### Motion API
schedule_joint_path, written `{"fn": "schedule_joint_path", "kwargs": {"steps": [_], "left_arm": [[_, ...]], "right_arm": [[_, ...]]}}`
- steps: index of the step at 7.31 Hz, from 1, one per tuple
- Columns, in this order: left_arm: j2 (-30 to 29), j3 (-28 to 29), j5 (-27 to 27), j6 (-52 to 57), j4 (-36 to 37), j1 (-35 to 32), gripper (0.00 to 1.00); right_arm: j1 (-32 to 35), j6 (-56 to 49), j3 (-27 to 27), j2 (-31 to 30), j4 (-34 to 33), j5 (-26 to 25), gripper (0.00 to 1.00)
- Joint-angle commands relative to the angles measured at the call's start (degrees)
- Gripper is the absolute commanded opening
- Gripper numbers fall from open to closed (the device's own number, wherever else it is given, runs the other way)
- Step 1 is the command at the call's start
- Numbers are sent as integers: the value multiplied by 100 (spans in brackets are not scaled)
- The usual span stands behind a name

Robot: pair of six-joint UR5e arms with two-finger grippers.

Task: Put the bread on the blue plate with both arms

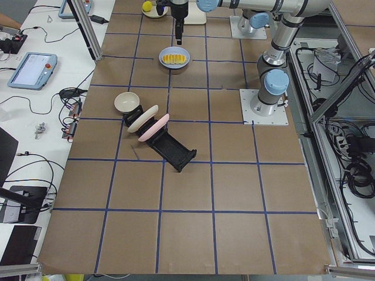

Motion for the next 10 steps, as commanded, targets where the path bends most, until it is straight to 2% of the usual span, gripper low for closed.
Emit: {"fn": "schedule_joint_path", "kwargs": {"steps": [1, 2, 3, 5, 6, 8, 10], "left_arm": [[11, -3, -5, 14, -2, 2, 100], [11, -3, -5, 22, -2, 2, 100], [107, -134, -5, 23, -2, -7, 100], [99, -92, 4, 58, 7, -7, 100], [99, -109, 13, 66, 7, -7, 100], [108, -126, 13, 67, 7, -7, 100], [108, -48, -5, 23, 7, -34, 100]], "right_arm": [[-60, -19, 71, -306, 7, 94, 100], [-42, -28, 280, -508, -1, 296, 99], [-25, -28, 709, -736, -219, 298, 99], [-25, -19, 2008, -1141, -1455, 255, 99], [-33, -37, 2292, -1213, -1565, 228, 100], [-25, -28, 2225, -1222, -1575, 315, 99], [-42, -89, 2032, -1161, -1583, 876, 98]]}}
